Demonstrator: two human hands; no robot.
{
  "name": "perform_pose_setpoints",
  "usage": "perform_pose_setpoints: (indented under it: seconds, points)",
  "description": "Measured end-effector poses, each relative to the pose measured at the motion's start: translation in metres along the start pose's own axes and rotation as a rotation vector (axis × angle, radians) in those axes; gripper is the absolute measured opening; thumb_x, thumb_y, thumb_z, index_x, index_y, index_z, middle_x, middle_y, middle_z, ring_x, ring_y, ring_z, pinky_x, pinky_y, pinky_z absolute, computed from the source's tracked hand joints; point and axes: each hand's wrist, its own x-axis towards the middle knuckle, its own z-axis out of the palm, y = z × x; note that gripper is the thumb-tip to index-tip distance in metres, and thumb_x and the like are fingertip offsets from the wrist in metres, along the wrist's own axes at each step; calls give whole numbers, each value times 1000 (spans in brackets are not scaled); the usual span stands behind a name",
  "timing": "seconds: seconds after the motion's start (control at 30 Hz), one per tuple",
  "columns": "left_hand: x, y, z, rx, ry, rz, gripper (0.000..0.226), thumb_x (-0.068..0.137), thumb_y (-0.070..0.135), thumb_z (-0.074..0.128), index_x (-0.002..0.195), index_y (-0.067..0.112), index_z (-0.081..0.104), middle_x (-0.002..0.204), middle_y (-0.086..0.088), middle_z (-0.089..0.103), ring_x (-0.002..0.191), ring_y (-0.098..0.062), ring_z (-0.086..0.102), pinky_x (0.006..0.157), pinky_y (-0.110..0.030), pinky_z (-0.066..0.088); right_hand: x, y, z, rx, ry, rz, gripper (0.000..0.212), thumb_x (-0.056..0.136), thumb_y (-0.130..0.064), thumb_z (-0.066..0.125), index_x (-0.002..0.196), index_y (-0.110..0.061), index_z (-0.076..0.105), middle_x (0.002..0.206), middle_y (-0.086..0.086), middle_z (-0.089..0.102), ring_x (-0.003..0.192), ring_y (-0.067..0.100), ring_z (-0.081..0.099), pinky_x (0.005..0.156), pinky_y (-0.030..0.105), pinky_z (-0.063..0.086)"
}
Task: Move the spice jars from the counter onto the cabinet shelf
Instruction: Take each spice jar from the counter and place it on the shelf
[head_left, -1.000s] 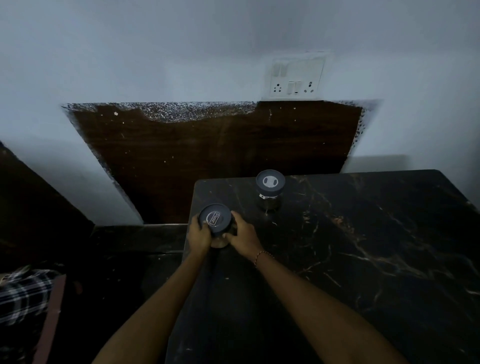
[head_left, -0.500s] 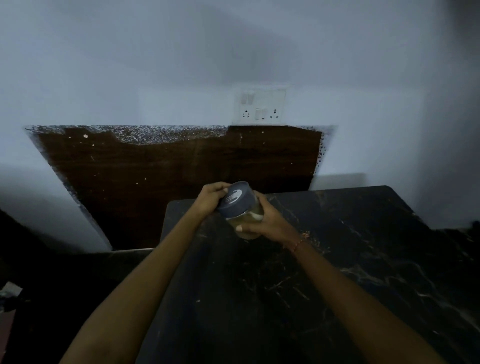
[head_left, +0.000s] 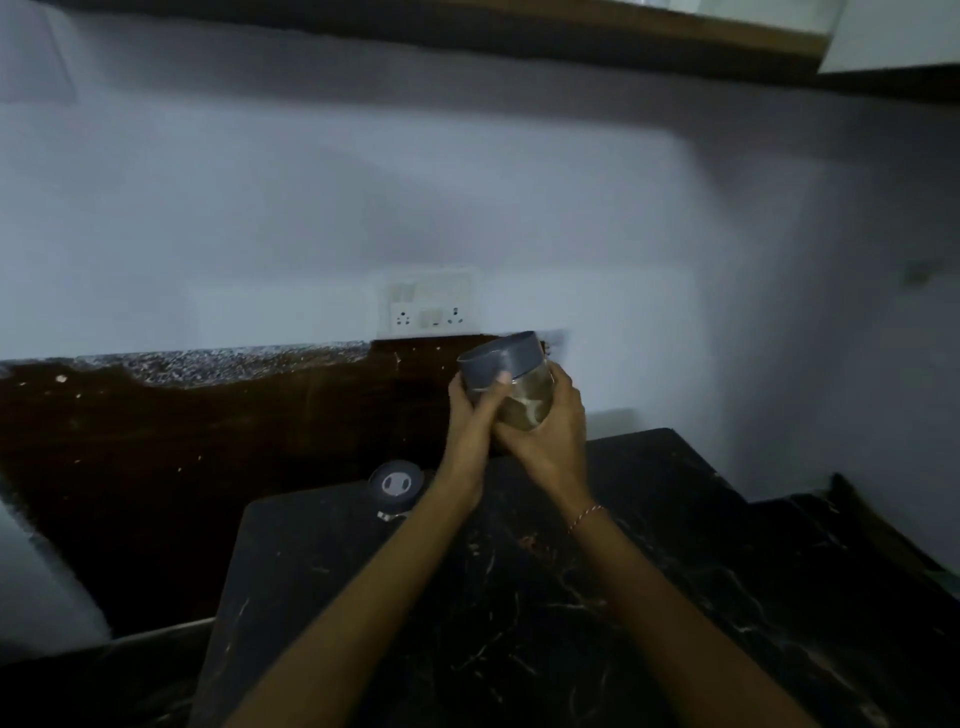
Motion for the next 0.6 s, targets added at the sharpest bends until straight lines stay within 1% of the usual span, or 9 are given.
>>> perform_pose_setpoints:
  seconds: [0.07,0.13,0.2,0.27,0.3,0.37,0.43,0.5,0.6]
  points:
    - [-1,1,11,83,1,75,81,73,25,71,141,21,26,126,-1,51,108,-11,57,81,-23,51,4,-8,-9,-59,31,-27,91,64,-32,80,139,-29,29,134,3,40,122,17,42,93,32,45]
    - [4,12,13,44,16,77,71,76,17,70,137,17,33,127,-7,54,108,-18,59,85,-31,53,5,-14,-22,-56,-59,-93,85,68,-34,77,139,-32,30,133,0,38,119,12,41,92,28,45]
    - [10,24,5,-99,-65,38,59,79,19,65,133,12,42,127,-14,57,107,-25,60,89,-41,52,7,-23,-38,132,-137,-99,59,75,-34,69,128,-38,43,127,-8,46,114,5,47,88,20,48]
    - [13,34,-3,-260,-209,-14,48,82,26,59,126,10,50,117,-12,64,103,-26,62,83,-39,56,12,-32,-52,372,-180,-20,28,85,-31,57,111,-42,52,115,-15,54,109,6,55,80,13,51]
    - [13,37,-4,-312,-255,-41,44,82,28,57,121,10,54,109,-9,67,99,-24,64,79,-36,57,16,-36,-56,440,-210,29,21,90,-29,52,108,-39,54,112,-14,56,108,8,57,78,14,51]
    - [14,41,-4,-336,-298,-62,42,75,32,59,112,12,59,98,-6,71,90,-21,66,75,-33,57,18,-43,-58,483,-302,75,18,94,-30,45,109,-31,55,110,-8,60,100,6,63,74,17,53]
    - [14,43,-3,-298,-307,-54,43,71,34,60,109,13,61,96,-6,70,86,-20,66,73,-32,56,12,-48,-56,517,-376,79,26,87,-39,48,110,-29,55,107,-7,63,91,-1,66,69,14,53]
    - [13,44,-2,-266,-301,-36,39,75,34,54,108,14,62,97,-6,69,87,-21,65,74,-33,54,7,-51,-53,542,-408,58,37,77,-42,56,111,-28,55,105,-9,65,91,-2,66,70,12,52]
    - [13,46,-3,-244,-281,-6,37,81,31,53,112,13,59,102,-9,66,93,-23,63,84,-39,49,5,-52,-49,576,-359,54,42,70,-41,65,110,-31,56,105,-10,66,98,6,66,76,17,54]
